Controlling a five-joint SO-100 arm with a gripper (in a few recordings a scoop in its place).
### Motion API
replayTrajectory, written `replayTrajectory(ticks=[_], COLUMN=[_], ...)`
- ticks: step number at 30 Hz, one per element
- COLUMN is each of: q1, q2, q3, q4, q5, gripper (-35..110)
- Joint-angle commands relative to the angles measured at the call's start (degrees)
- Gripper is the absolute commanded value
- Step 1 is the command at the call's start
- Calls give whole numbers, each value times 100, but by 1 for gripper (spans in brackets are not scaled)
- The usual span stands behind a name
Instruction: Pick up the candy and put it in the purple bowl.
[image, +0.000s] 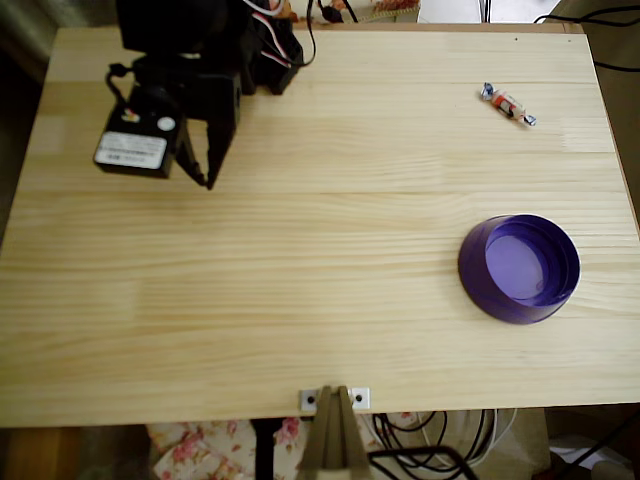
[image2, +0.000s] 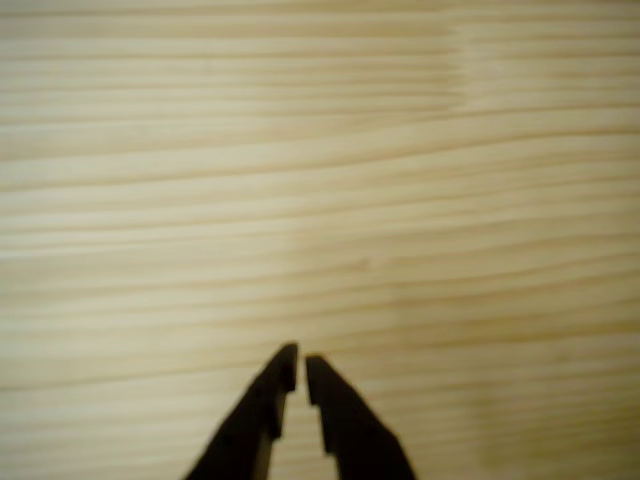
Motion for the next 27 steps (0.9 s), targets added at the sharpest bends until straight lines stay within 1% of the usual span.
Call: replayTrajectory(ticks=[1, 27], q1=[26, -79], q2=[88, 88], q3=[-35, -35], q4=[-149, -149], q5=[-44, -149], gripper=[0, 0])
